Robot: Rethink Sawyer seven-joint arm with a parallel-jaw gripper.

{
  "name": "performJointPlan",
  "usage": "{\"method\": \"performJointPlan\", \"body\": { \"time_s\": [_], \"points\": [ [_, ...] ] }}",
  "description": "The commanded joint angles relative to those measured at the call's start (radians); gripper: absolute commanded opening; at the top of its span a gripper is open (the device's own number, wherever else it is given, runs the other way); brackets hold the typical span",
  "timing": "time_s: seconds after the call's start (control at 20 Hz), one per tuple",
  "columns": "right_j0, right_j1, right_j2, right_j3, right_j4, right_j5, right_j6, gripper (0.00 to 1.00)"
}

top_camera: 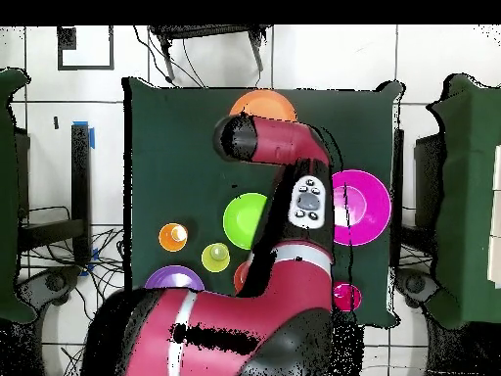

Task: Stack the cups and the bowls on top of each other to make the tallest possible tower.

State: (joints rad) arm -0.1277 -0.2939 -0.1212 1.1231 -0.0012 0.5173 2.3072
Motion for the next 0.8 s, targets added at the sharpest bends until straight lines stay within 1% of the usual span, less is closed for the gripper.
{"method": "performJointPlan", "body": {
  "time_s": [0.05, 0.15, 0.3, 0.4, 0.45, 0.7, 0.8],
  "points": [
    [-0.07, -0.093, 0.238, 0.218, -0.09, -0.045, -0.25, 1.0],
    [-0.097, -0.114, 0.265, 0.243, -0.106, -0.047, -0.256, 1.0],
    [-0.139, -0.142, 0.317, 0.289, -0.127, -0.087, -0.246, 1.0],
    [-0.164, -0.152, 0.352, 0.305, -0.137, -0.091, -0.243, 1.0],
    [-0.165, -0.147, 0.357, 0.298, -0.145, -0.087, -0.238, 1.0],
    [-0.22, -0.16, 0.43, 0.331, -0.181, -0.13, -0.231, 1.0],
    [-0.234, -0.168, 0.444, 0.336, -0.199, -0.131, -0.228, 1.0]
  ]
}}
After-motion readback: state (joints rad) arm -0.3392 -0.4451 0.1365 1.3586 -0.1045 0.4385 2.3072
